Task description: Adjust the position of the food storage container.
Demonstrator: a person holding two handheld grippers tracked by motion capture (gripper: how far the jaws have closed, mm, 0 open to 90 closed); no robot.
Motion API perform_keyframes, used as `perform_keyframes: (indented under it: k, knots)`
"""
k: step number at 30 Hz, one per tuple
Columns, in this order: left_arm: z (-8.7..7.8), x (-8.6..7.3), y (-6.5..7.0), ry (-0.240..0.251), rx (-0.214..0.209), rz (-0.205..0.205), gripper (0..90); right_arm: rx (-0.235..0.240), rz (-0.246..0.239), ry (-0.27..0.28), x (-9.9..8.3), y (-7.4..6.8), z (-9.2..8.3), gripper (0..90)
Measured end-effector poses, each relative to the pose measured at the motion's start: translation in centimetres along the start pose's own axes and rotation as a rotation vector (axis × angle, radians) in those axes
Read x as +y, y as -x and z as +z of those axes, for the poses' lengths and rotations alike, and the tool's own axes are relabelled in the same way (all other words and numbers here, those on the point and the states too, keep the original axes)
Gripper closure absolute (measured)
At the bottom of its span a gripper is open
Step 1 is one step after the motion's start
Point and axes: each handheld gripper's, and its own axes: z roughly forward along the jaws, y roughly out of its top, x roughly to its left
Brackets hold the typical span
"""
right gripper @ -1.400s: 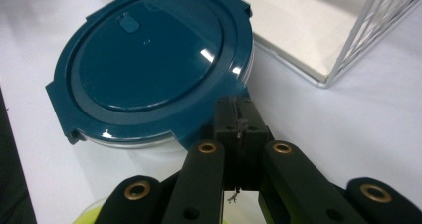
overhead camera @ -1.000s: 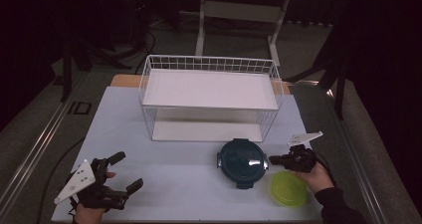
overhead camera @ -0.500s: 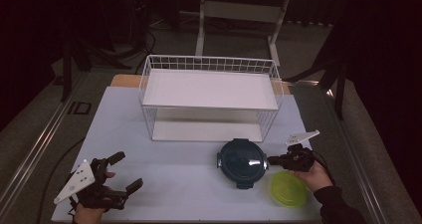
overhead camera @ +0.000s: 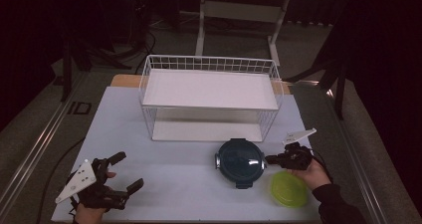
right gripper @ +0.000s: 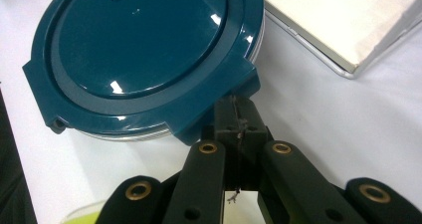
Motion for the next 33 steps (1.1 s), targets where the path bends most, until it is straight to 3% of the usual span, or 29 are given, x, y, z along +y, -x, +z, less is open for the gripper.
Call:
perform_keyframes:
  k: [17, 33]
  knots:
    - [0.0, 0.0, 0.0, 0.000, 0.000, 0.001, 0.0, 0.049, -0.059, -0.050, 2.5, -1.4, 2.0, 90.0]
    - [-0.1, 0.0, 0.0, 0.001, 0.000, 0.000, 0.0, 0.063, -0.075, -0.070, 2.8, -1.6, 1.7, 90.0]
